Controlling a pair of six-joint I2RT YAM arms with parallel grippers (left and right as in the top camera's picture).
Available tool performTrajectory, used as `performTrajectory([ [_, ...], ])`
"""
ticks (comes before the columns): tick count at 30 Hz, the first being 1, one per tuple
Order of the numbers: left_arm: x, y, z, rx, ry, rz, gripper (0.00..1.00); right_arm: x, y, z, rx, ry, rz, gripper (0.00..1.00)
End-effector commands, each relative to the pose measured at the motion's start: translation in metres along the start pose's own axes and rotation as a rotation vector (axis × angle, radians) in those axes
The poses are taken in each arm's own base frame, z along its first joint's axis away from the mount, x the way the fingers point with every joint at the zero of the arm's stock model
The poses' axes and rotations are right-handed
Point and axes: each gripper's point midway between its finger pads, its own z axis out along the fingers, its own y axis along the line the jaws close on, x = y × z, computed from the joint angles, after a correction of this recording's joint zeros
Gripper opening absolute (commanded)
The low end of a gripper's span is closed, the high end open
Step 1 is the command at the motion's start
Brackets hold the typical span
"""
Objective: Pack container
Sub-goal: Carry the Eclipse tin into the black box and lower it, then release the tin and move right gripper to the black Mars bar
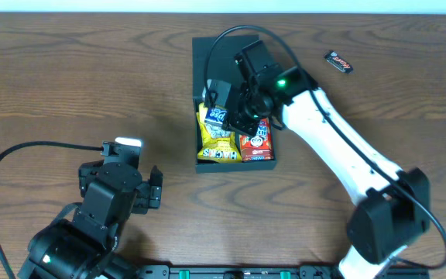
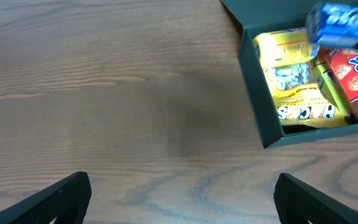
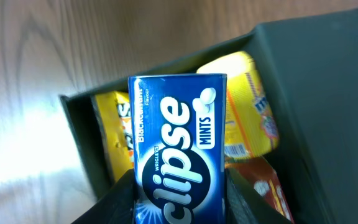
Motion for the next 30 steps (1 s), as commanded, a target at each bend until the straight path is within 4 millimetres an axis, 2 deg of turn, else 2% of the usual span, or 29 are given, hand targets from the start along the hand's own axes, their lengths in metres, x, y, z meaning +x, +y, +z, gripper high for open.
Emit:
performTrajectory([
  [1, -0.004, 0.001, -0.003, 0.001, -0.012, 0.000, 0.95, 0.008, 0.002, 0.019, -0.041, 0.030, -0.153, 0.01],
  [6, -0.004, 0.001, -0.003, 0.001, -0.012, 0.000, 0.95, 0.019, 0.002, 0.040, -0.083, 0.061, -0.306, 0.01],
  [8, -0.004, 0.001, -0.003, 0.001, -0.012, 0.000, 0.95, 0.023, 0.002, 0.047, -0.098, 0.069, -0.356, 0.06],
  [14, -0.004, 0.001, -0.003, 0.001, -0.012, 0.000, 0.95, 0.019, -0.011, 0.059, -0.063, 0.051, -0.405, 0.07],
  [17, -0.004, 0.001, -0.003, 0.001, -0.012, 0.000, 0.95, 0.014, -0.016, 0.060, -0.040, 0.033, -0.415, 0.14],
  [19, -0.004, 0.001, -0.003, 0.001, -0.012, 0.000, 0.95, 0.011, -0.019, 0.060, -0.027, 0.023, -0.419, 0.25],
  [22, -0.004, 0.001, -0.003, 0.001, -0.012, 0.000, 0.95, 0.009, -0.020, 0.060, -0.022, 0.019, -0.422, 0.47],
  [27, -0.004, 0.001, -0.003, 0.001, -0.012, 0.000, 0.95, 0.009, -0.020, 0.060, -0.022, 0.019, -0.413, 0.55],
  [30, -0.004, 0.001, -0.003, 0.001, -0.012, 0.000, 0.95, 0.010, -0.020, 0.060, -0.020, 0.025, -0.410, 0.55],
])
